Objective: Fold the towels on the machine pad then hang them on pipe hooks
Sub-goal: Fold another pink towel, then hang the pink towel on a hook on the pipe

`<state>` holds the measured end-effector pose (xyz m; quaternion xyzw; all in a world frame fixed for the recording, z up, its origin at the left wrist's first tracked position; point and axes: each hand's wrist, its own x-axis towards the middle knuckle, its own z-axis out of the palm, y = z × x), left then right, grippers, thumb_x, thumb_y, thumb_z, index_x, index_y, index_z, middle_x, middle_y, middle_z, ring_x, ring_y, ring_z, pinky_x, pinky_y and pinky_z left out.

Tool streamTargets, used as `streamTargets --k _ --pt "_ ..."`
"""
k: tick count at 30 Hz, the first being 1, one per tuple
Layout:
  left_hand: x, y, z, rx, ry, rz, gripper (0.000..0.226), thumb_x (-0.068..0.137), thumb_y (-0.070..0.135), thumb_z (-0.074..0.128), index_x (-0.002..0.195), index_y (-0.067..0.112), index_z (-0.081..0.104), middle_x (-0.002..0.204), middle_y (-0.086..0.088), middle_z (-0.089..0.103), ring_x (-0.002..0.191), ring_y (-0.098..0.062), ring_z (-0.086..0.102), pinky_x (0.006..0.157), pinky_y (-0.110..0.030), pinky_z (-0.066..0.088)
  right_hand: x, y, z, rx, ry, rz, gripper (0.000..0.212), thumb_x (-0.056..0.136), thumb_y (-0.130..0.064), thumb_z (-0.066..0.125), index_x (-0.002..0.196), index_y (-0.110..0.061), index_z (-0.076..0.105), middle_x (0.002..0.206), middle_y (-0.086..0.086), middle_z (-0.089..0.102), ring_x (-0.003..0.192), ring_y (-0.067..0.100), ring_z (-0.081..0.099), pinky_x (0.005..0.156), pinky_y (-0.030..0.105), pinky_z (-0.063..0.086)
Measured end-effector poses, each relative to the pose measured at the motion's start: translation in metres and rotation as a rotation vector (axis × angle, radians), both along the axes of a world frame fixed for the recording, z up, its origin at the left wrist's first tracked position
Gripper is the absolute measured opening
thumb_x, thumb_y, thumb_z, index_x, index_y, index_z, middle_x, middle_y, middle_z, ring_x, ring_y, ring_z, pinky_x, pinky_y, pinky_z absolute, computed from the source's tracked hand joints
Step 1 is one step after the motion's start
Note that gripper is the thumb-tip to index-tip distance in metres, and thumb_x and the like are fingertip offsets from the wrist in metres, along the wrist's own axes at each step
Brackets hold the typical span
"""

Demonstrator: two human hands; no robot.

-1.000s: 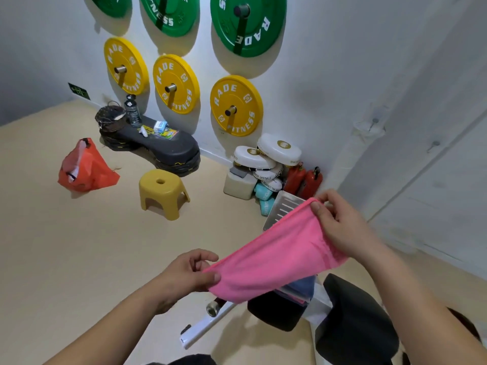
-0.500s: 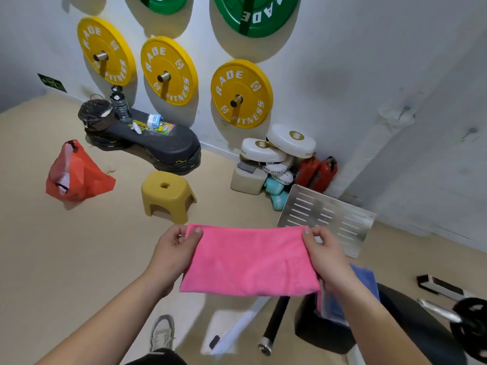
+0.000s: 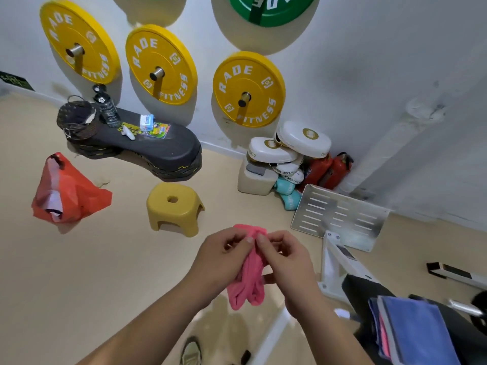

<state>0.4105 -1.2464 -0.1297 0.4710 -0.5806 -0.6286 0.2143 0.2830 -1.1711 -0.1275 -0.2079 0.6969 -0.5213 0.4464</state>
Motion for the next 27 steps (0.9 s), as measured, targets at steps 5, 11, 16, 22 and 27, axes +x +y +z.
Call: streamTargets --k 5,11,16,22,27 --pt "-0.034 -0.04 0.003 -0.004 0.0 -0.104 0.024 0.102 0.025 0.06 0.109 0.04 0.077 0.103 0.011 0.074 0.095 -0.013 0.072 0.09 -0.043 0.061 -0.032 -0.035 0.0 0.015 -0.02 -0.039 0.02 0.096 -0.025 0.072 0.089 -0.007 0.067 0.085 0.015 0.068 0.071 0.02 0.071 0.056 0.039 0.061" --pt "-0.116 -0.085 0.022 0.023 0.019 -0.396 0.048 0.091 -0.013 0.047 0.09 0.024 0.077 0.084 -0.006 0.071 0.065 -0.012 0.065 0.064 -0.015 0.052 -0.109 -0.075 -0.009 -0.022 -0.041 -0.191 0.036 0.088 -0.029 0.078 0.1 -0.001 0.059 0.09 0.01 0.073 0.073 0.021 0.074 0.061 0.046 0.063" --pt "-0.213 -0.136 -0.004 0.117 0.009 -0.231 0.044 0.093 -0.004 0.058 0.123 0.026 0.07 0.112 0.006 0.075 0.081 -0.01 0.07 0.085 -0.031 0.061 -0.214 -0.101 -0.02 -0.015 -0.091 -0.305 0.025 0.102 -0.027 0.061 0.107 -0.002 0.06 0.079 0.004 0.074 0.068 0.014 0.066 0.06 0.032 0.053" --pt "-0.316 -0.202 -0.031 0.391 0.056 -0.321 0.068 0.07 0.042 0.09 0.131 0.026 0.065 0.129 -0.003 0.072 0.118 -0.021 0.069 0.109 -0.047 0.051 -0.326 -0.137 0.0 -0.15 -0.379 -0.392 0.034 0.109 -0.03 0.045 0.128 -0.004 0.058 0.123 0.017 0.073 0.107 0.028 0.069 0.096 0.048 0.057" --pt "-0.409 -0.254 -0.016 0.684 0.265 -0.423 0.058 0.079 0.025 0.082 0.13 0.004 0.066 0.129 -0.021 0.07 0.113 -0.031 0.068 0.108 -0.053 0.052 -0.433 -0.176 0.008 -0.313 -0.534 -0.54 0.041 0.109 -0.034 0.042 0.14 -0.011 0.055 0.134 0.016 0.069 0.129 0.031 0.063 0.111 0.056 0.047"
